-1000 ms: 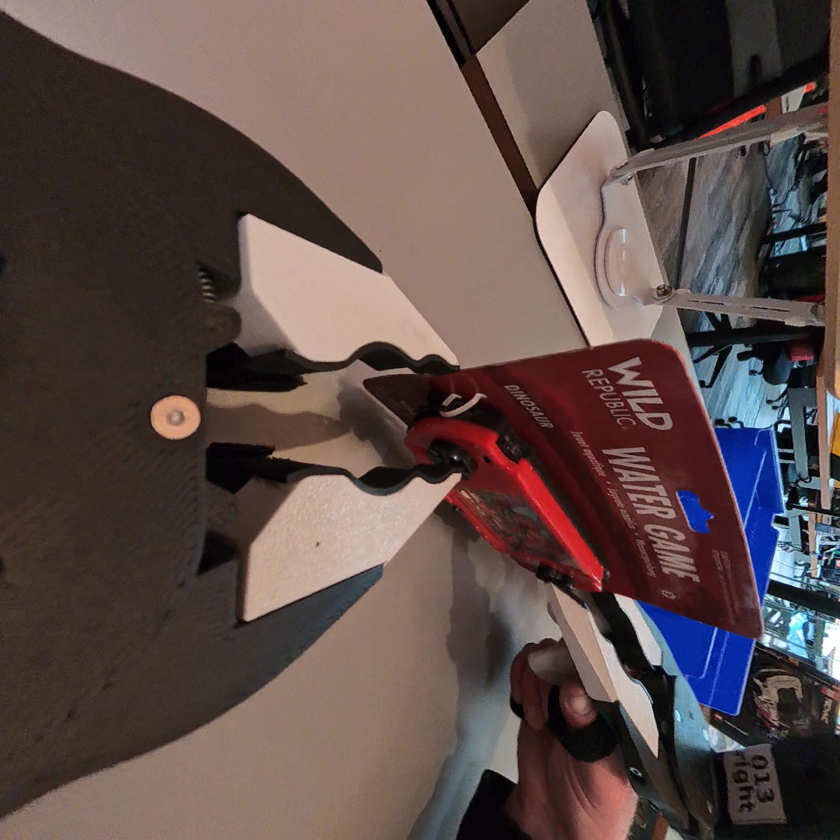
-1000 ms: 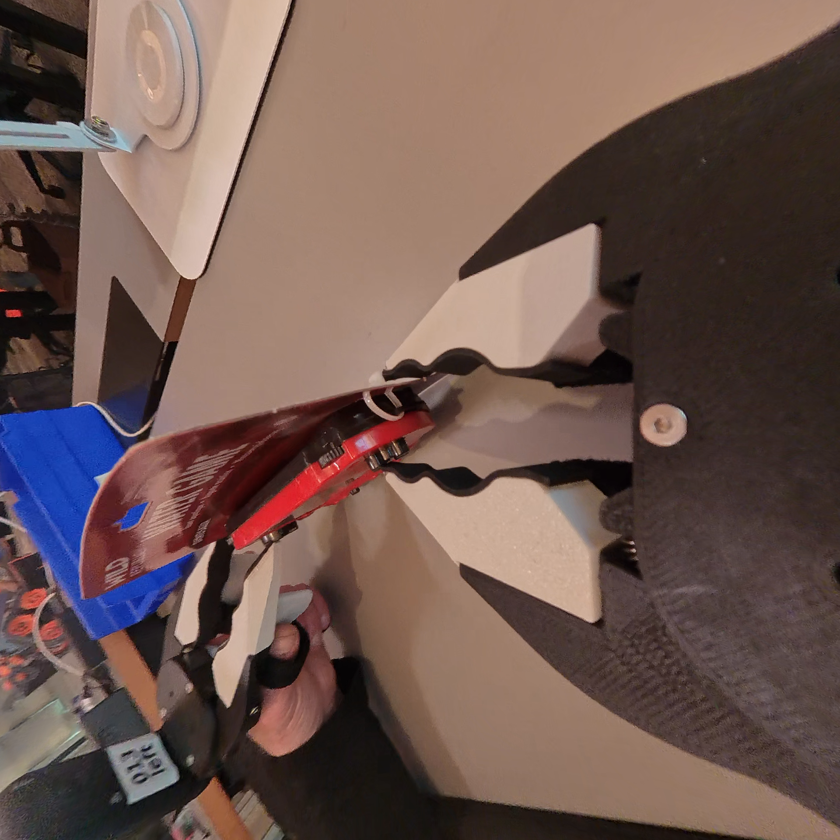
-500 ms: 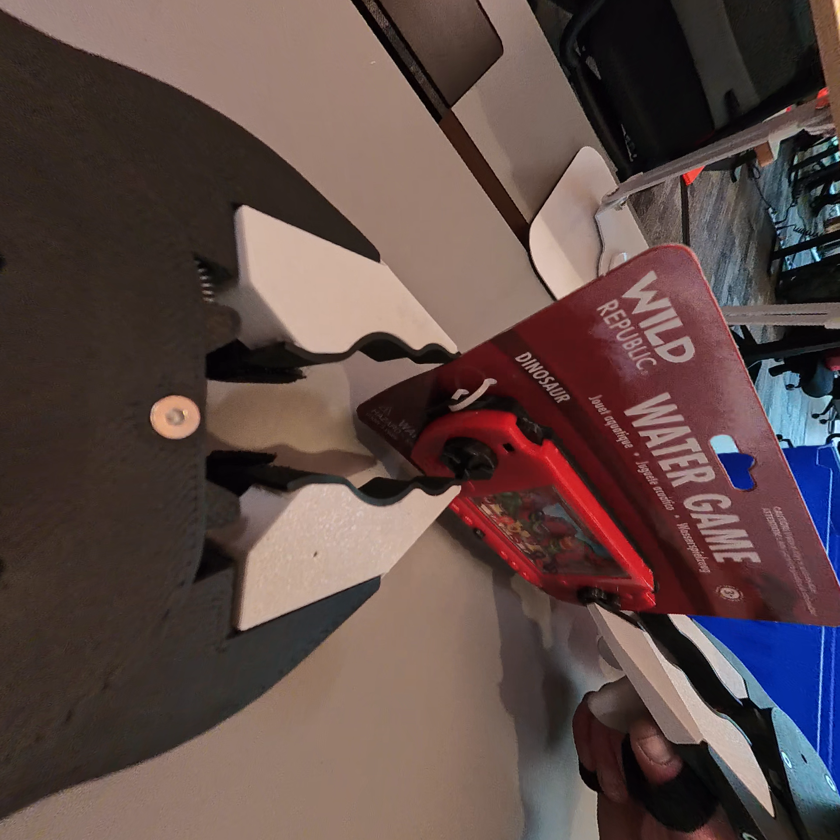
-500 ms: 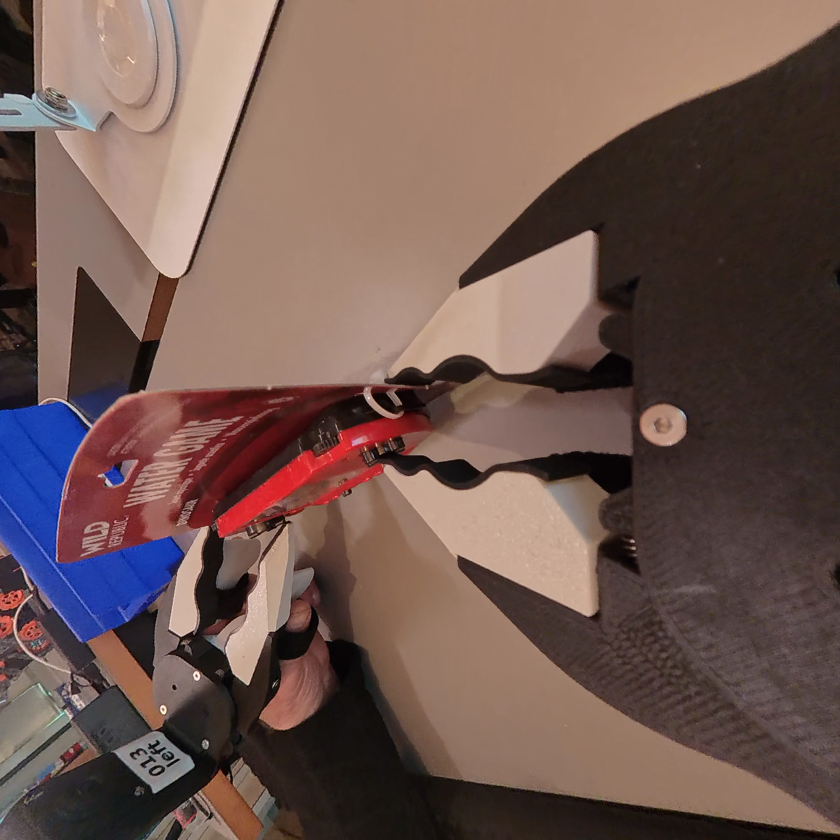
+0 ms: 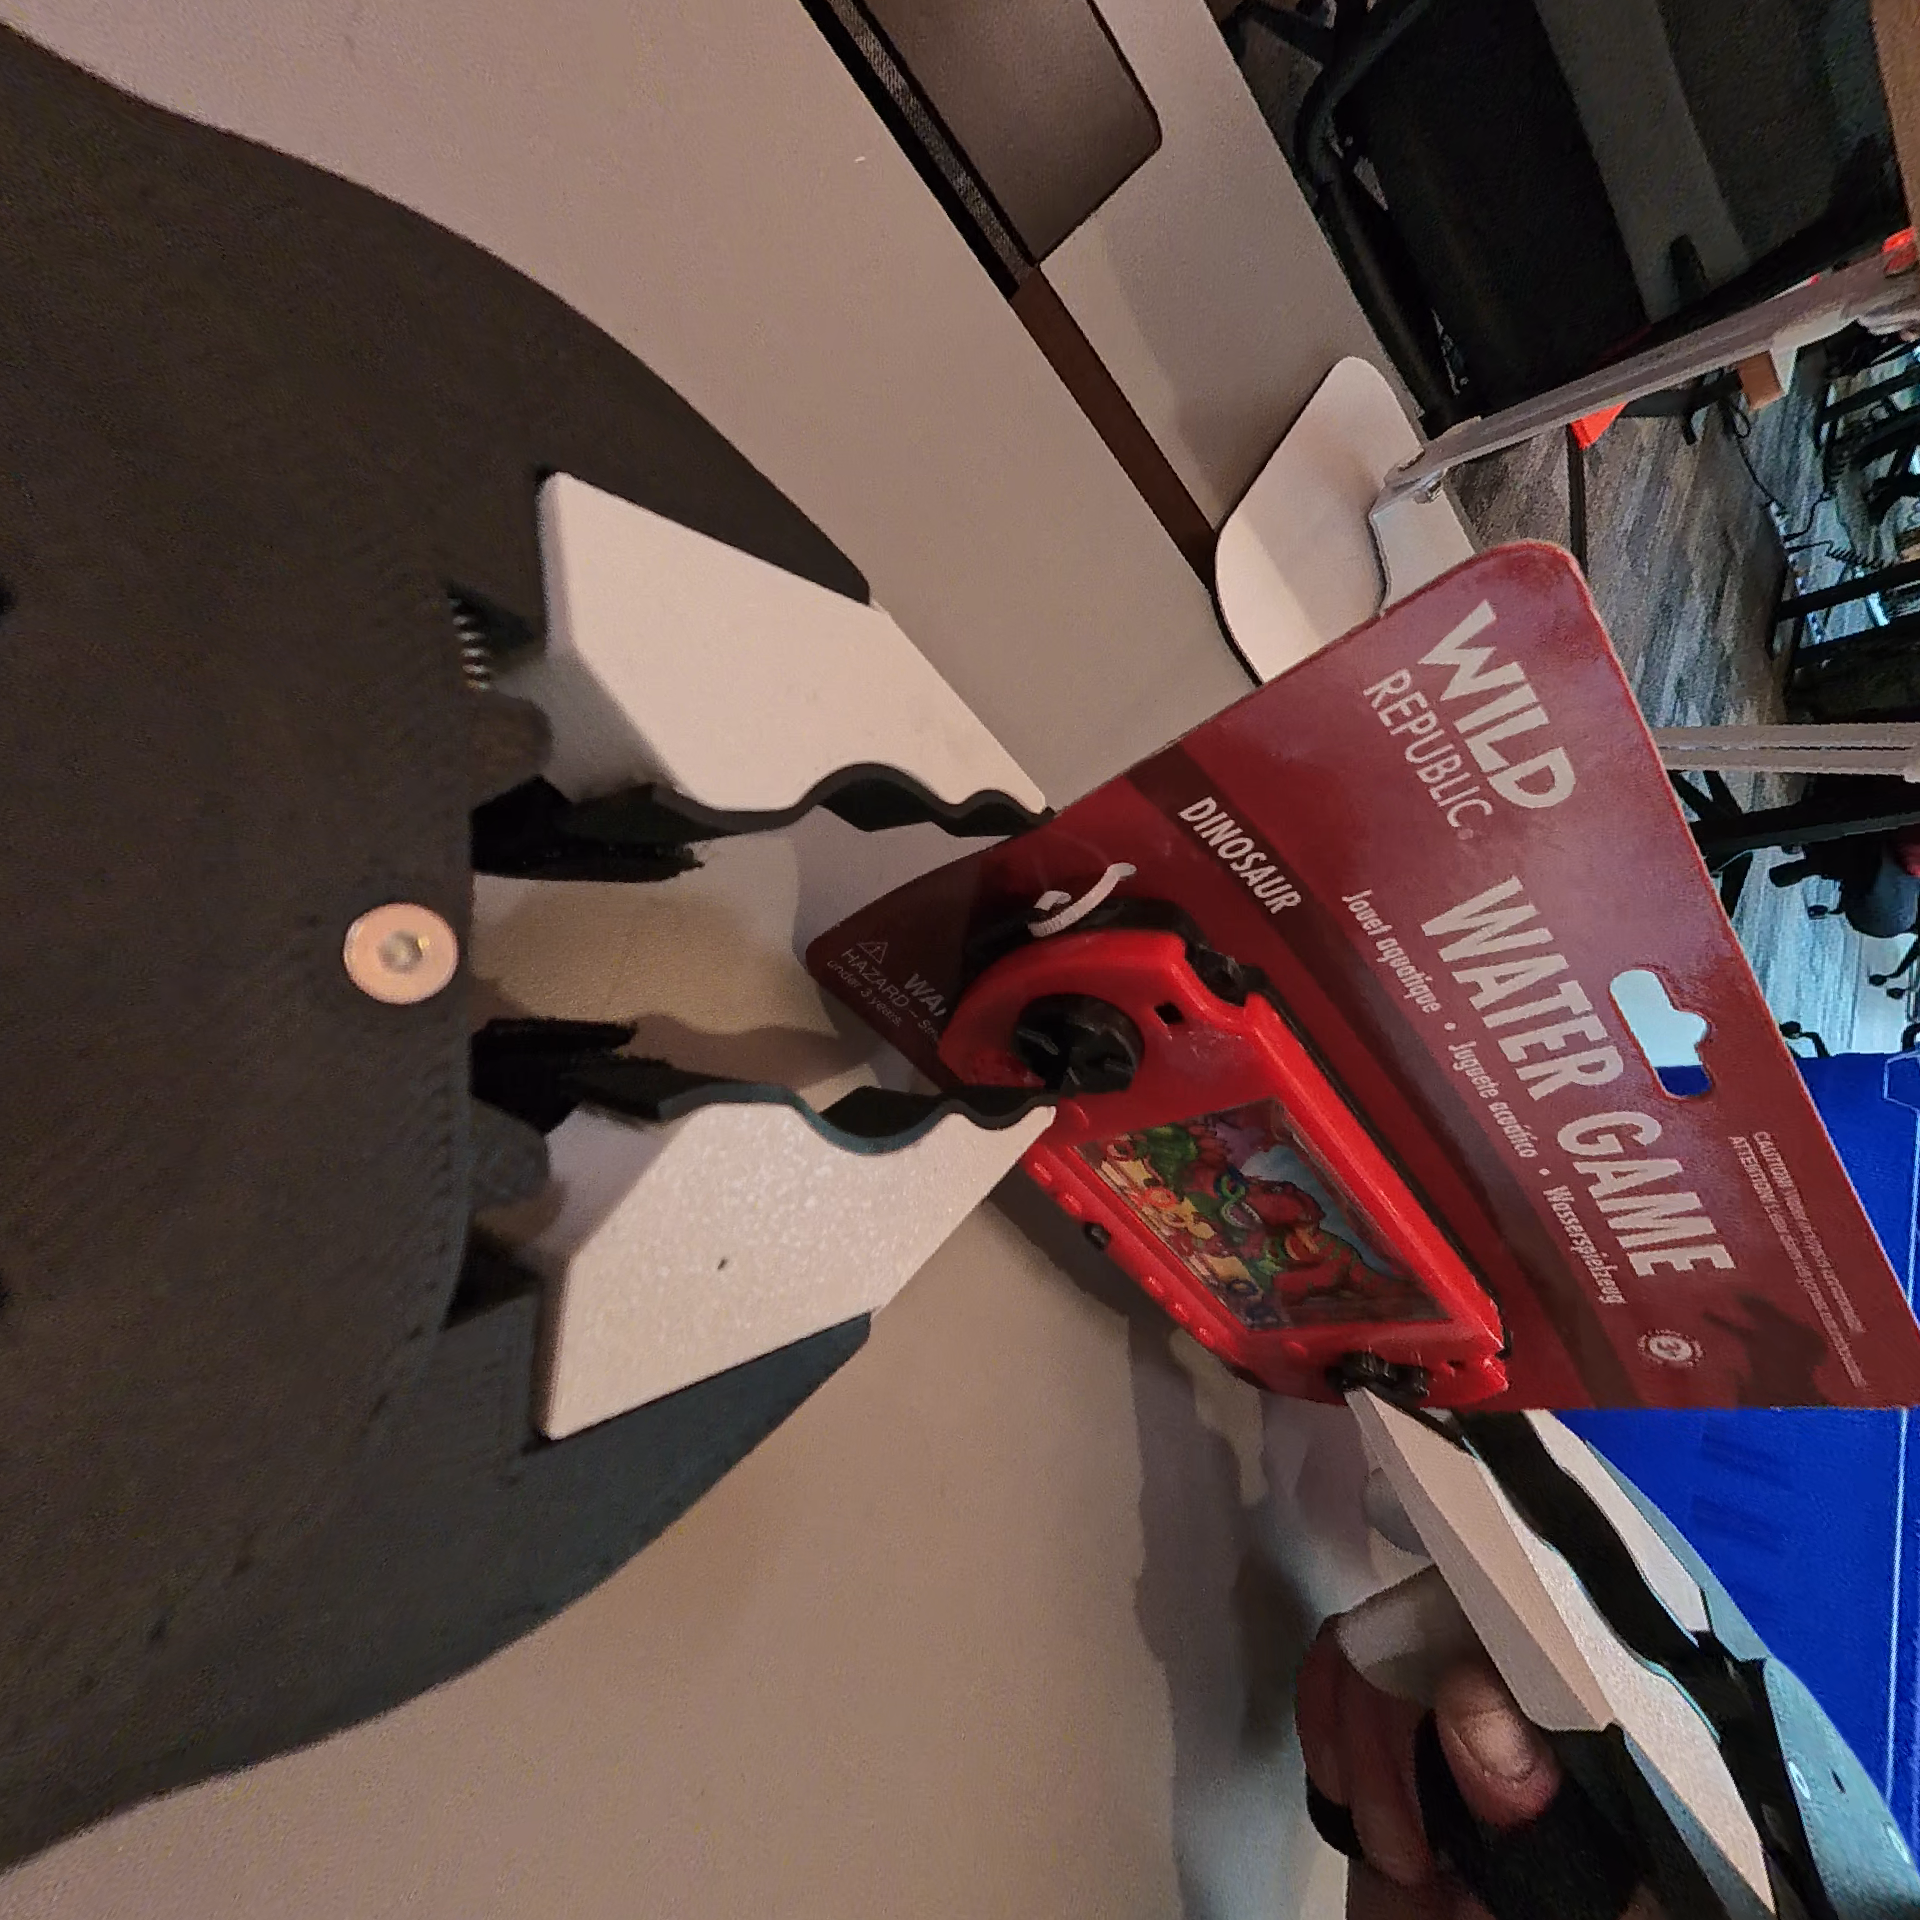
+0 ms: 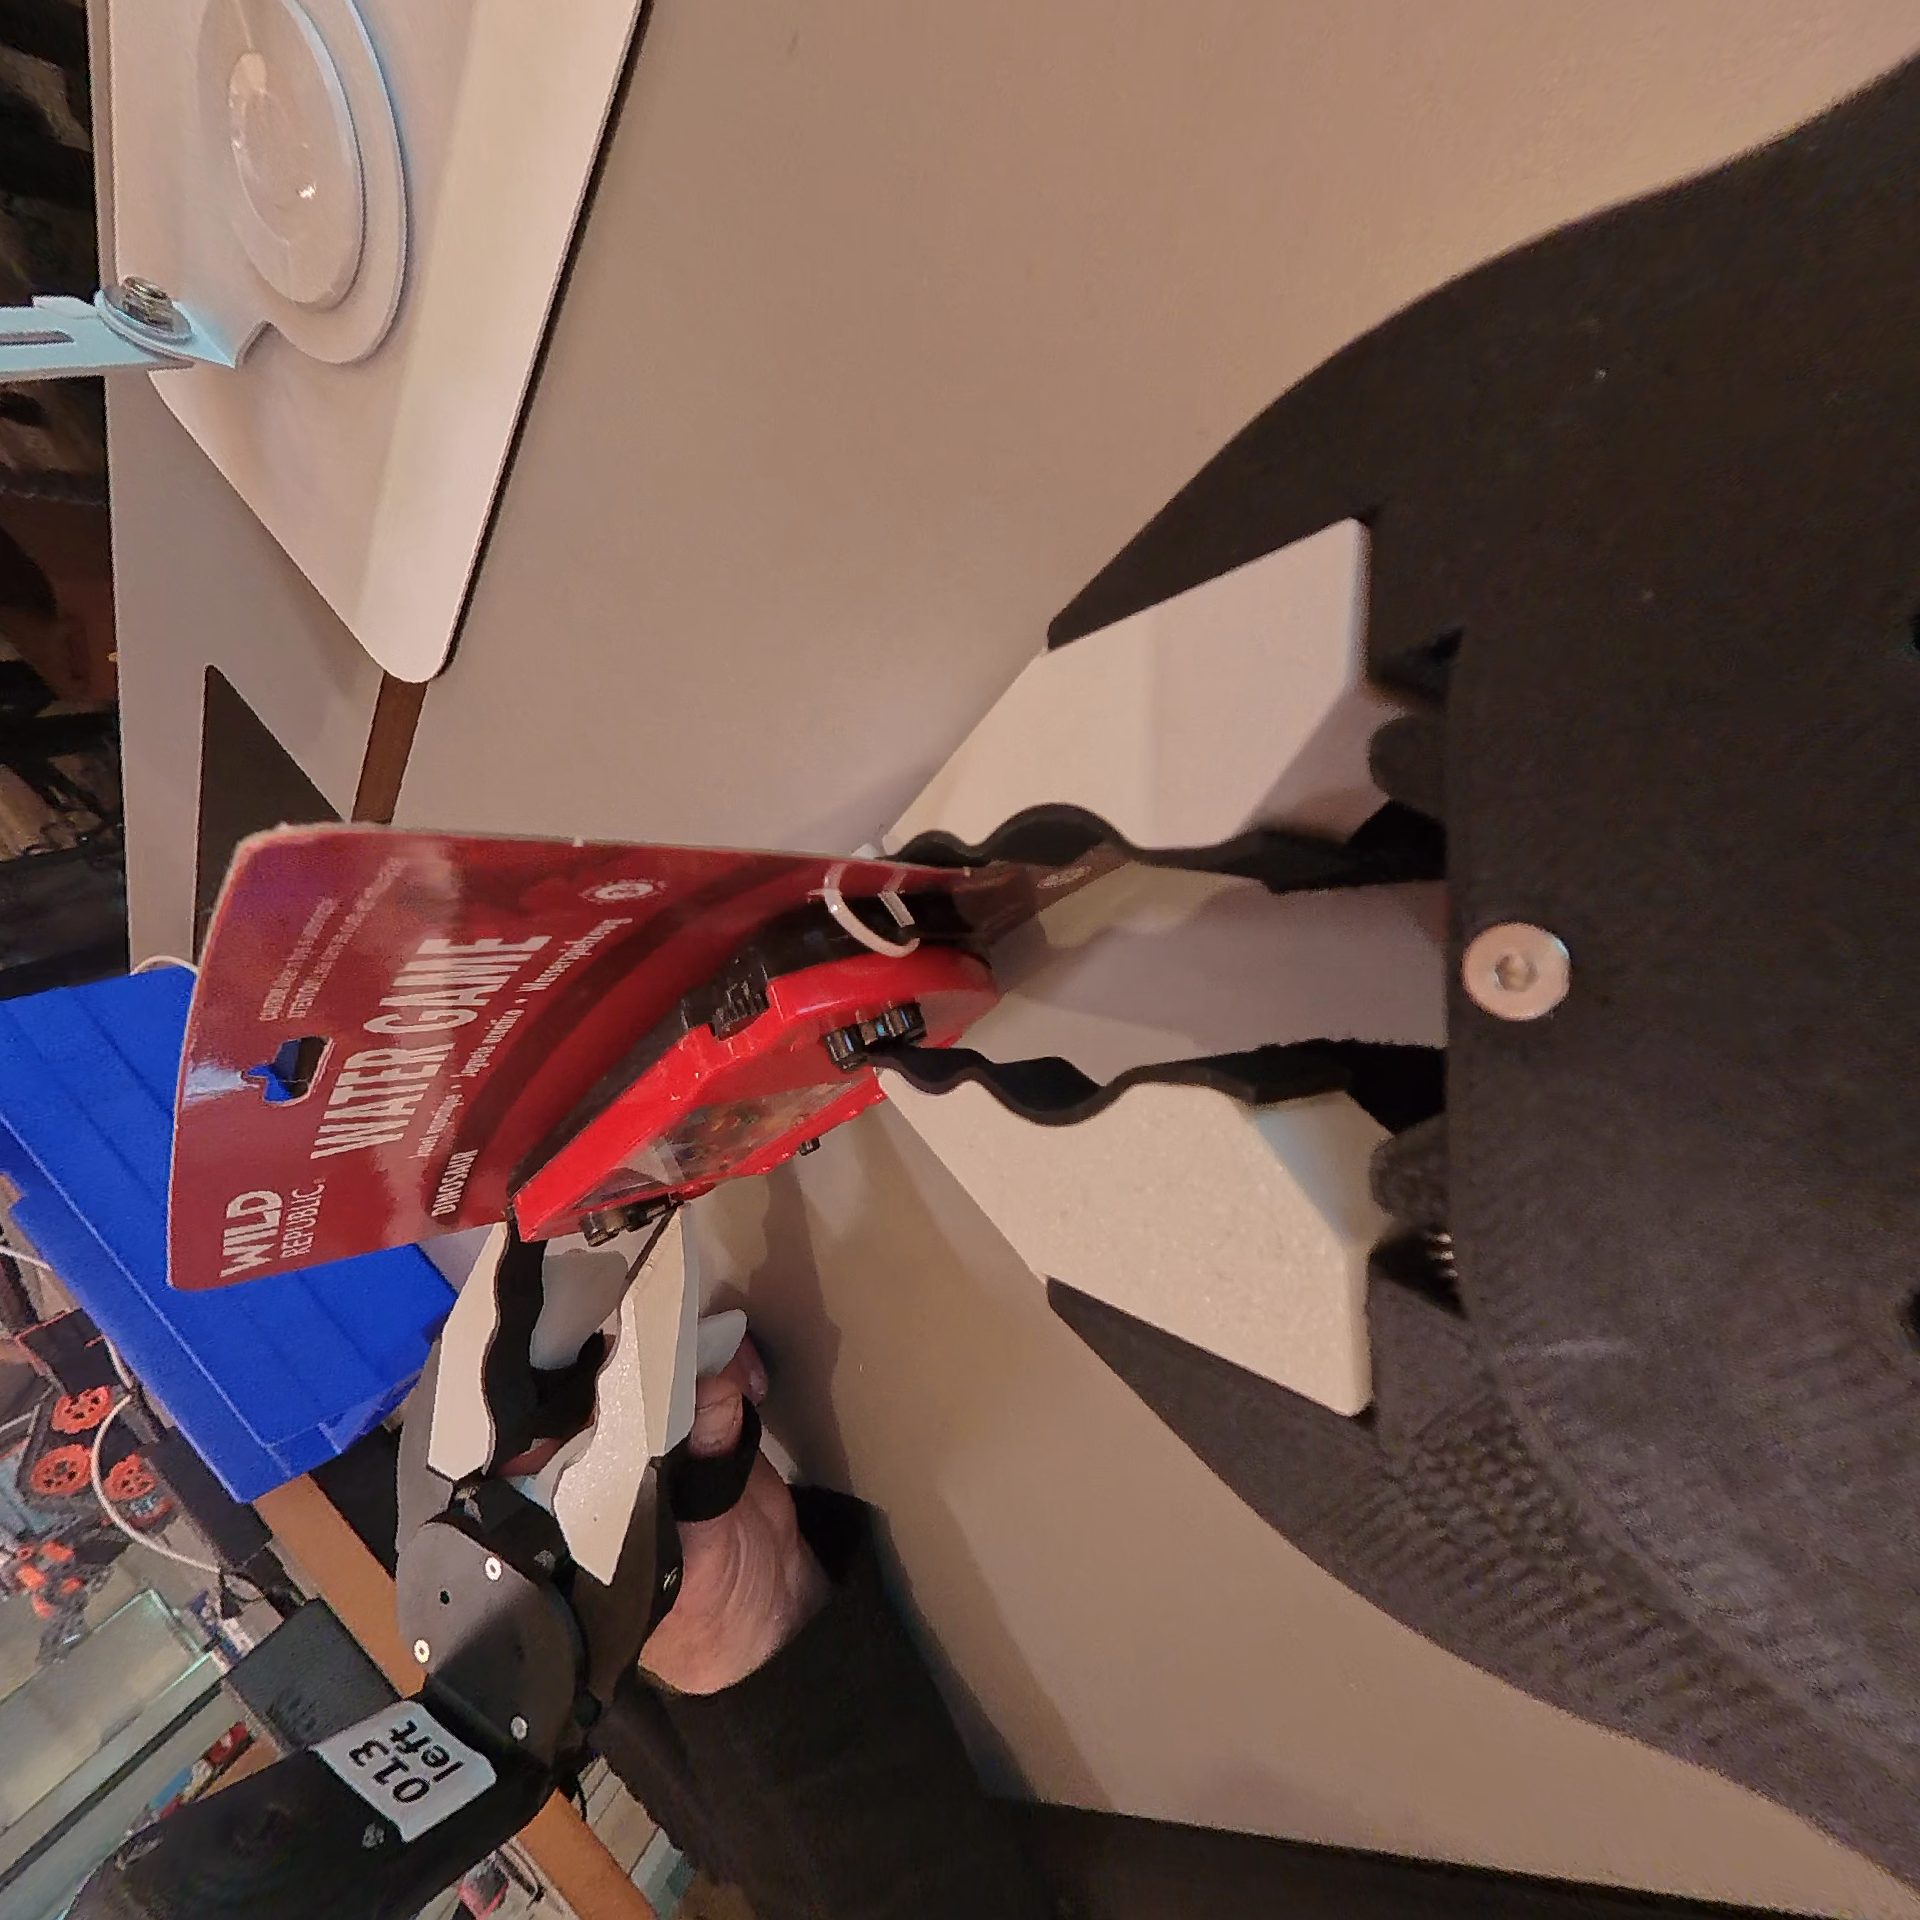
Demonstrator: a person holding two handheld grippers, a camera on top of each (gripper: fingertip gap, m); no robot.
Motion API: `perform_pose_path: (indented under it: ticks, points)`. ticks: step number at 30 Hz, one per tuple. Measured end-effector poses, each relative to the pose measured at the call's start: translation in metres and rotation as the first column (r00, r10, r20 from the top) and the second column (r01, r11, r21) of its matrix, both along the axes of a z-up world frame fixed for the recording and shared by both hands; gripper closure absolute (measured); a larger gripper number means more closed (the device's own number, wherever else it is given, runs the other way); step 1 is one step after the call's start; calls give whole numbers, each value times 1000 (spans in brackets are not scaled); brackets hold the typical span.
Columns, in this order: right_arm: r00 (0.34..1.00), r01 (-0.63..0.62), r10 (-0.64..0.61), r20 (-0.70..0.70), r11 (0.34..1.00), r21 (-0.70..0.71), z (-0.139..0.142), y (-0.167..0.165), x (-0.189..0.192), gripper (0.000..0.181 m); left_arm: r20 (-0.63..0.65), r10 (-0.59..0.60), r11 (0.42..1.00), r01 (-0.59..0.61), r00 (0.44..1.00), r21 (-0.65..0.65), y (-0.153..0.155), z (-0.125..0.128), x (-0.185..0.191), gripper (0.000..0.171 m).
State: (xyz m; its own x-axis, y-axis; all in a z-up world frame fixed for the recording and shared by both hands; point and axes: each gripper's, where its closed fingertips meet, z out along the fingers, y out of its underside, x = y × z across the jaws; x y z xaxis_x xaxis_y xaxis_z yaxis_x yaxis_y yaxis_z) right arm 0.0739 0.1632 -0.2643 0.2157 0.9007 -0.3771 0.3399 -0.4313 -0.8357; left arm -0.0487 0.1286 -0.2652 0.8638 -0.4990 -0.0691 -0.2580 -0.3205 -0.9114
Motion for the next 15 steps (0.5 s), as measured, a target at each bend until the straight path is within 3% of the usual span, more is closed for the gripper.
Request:
perform_pose_path:
  ticks: [15]
  points:
    - [1000,-10,10,5,1000,8,0,-2,1,149,3,0,1000,0,1000,-1,1,0,0,124]
